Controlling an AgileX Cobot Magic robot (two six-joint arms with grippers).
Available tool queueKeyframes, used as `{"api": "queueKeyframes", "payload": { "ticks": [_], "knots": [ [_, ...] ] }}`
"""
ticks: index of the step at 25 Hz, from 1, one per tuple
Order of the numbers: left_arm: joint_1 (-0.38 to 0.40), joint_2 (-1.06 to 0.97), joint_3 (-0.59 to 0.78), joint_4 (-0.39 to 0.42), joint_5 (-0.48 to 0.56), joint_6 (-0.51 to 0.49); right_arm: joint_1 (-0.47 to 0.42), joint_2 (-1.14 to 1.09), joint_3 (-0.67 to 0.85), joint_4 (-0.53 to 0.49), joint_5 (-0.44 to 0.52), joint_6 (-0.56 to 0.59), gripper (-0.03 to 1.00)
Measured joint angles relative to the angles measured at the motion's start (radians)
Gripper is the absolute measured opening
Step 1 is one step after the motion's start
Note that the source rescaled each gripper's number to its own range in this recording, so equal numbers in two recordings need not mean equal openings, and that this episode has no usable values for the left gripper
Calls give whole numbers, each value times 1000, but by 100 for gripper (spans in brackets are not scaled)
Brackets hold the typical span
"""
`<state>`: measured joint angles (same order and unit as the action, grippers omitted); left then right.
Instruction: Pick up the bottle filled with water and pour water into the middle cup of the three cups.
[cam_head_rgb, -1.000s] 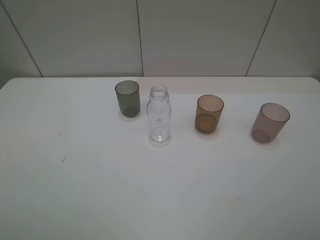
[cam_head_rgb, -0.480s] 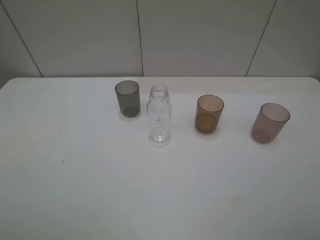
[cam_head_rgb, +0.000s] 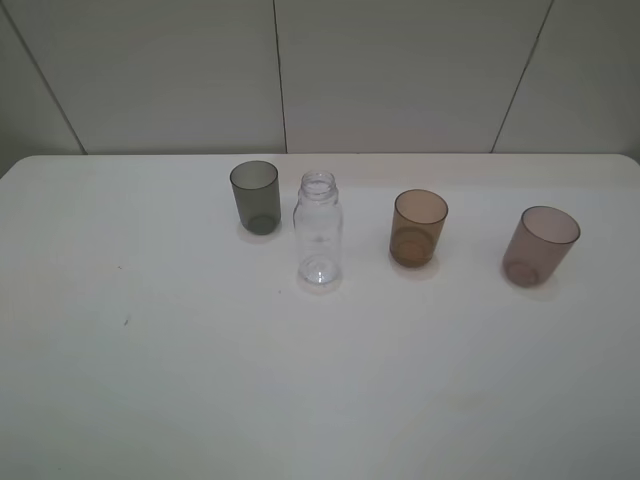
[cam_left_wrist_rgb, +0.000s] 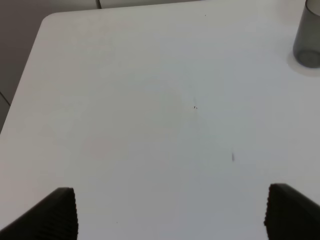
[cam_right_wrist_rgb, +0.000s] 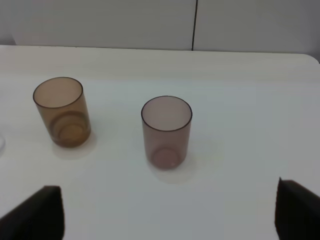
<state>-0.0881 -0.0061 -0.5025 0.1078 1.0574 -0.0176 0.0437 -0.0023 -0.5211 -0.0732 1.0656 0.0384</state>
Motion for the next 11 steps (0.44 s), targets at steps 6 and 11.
{"api": "queueKeyframes", "payload": {
  "ticks": [6, 11],
  "knots": [
    [0, 0, 0, 0, 0, 0, 0, 0, 0, 0, 0, 0, 76],
    [0, 0, 0, 0, 0, 0, 0, 0, 0, 0, 0, 0, 76]
  ]
}}
